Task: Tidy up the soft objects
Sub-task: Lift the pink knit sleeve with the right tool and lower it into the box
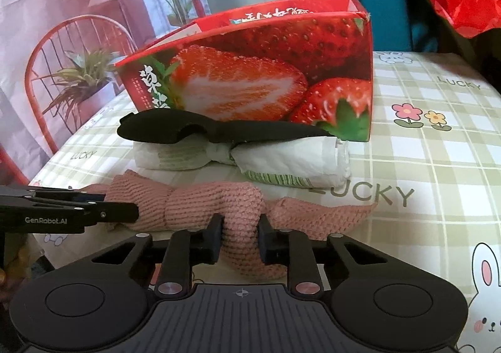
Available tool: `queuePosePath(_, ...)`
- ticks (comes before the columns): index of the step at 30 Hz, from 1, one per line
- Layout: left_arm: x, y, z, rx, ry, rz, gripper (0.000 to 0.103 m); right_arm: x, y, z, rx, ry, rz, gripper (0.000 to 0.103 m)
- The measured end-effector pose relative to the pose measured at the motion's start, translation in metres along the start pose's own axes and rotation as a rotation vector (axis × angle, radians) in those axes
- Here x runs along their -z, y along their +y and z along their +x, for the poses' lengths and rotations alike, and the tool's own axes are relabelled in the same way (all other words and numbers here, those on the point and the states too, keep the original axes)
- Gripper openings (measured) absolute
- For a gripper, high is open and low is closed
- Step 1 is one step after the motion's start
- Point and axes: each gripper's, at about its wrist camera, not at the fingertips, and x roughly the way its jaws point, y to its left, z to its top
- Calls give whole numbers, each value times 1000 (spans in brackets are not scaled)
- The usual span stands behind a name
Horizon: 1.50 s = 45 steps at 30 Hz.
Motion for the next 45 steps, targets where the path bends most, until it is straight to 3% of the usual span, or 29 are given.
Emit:
queuePosePath(4,-4,-2,-5,13,-4,2,26,-2,1,-5,-13,-16,-13,17)
queuePosePath(14,-38,-6,-60,66,-165,14,25,-31,6,-43,-79,-150,-22,16)
queuePosePath(20,-80,-18,-91,78,-272,59,25,-69,9,-69,-114,-253,-45,16)
queuePosePath(27,-142,-27,-95,79,-359,71,25,-132,2,-83,-138,-356,-44,16)
queuePosePath(31,-171,-24,-77,82,-350,34,25,-165,-6,-78,-133,-380,-34,16)
queuePosePath(35,-191,-25,-46,42,-290,27,25,-187,-14,-55,-115,-361,-6,16)
queuePosePath(45,-195,-27,24,-68,-70,94,25,-195,-37,29,38,-130,74,16)
